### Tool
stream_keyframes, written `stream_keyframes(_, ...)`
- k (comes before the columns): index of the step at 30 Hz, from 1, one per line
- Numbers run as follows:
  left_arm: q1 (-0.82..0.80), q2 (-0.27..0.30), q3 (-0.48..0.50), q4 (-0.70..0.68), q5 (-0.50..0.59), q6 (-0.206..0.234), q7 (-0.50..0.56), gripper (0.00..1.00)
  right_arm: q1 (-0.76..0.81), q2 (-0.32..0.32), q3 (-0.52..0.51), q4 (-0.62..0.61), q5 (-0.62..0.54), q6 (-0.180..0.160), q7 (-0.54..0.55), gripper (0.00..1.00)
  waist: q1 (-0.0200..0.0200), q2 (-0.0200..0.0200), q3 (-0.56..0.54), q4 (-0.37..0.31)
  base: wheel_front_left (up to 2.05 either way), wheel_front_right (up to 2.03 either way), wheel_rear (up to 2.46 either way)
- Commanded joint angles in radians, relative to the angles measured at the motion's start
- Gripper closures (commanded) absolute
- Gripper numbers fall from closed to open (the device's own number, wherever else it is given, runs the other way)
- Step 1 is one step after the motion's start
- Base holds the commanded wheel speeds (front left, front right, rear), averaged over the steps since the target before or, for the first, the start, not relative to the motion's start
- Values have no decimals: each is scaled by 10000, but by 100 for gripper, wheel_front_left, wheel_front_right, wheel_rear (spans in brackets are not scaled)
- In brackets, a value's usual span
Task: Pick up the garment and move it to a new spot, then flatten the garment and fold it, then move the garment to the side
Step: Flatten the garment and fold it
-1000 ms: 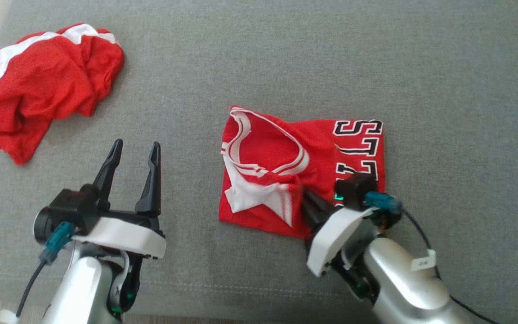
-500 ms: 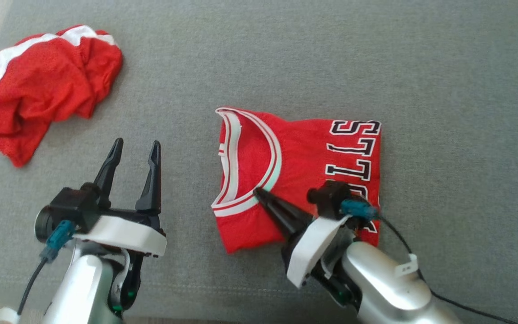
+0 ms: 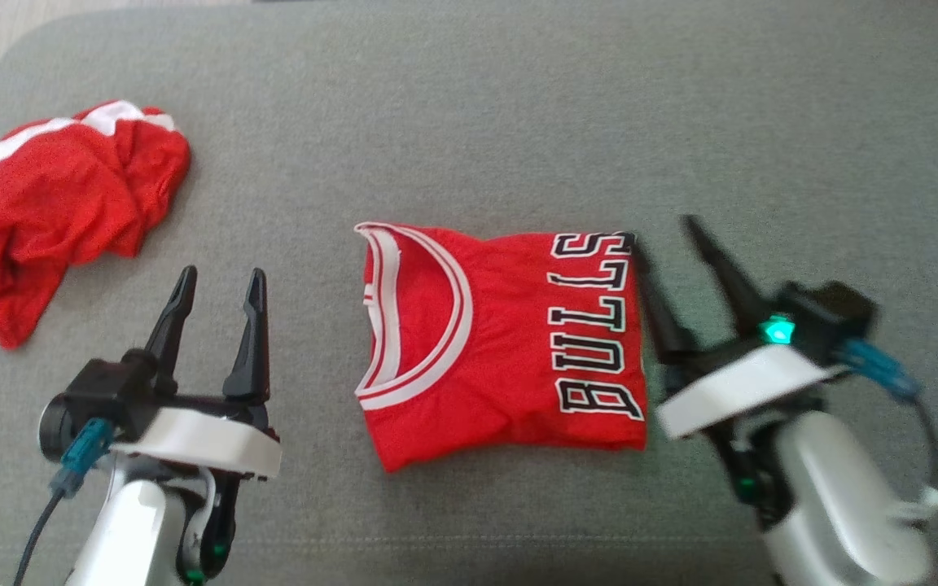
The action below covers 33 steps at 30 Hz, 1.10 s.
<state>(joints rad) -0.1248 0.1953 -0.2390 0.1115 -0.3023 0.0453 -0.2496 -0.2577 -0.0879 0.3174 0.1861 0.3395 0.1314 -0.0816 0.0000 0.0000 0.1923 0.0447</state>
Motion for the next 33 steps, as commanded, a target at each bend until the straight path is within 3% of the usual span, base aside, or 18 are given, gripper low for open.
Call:
stream_keyframes(1,-135,287,479,-406,-2,107,-117,0,154,-25,-381,-677,-278,-7,120,0,0,0,-192,-139,0,0,0)
stream_keyframes(10,428,463,505,-624,-13,279,-7,0,1429,-95,-2341,-2058,-1223,-7,721,0,0,0,-764,-372,0,0,0)
stream_keyframes(33,1398,695,299,-871,-143,477,431,0,2905,-38,-2682,-3032,-1523,-7,1477,0,0,0,-1845,-410,0,0,0)
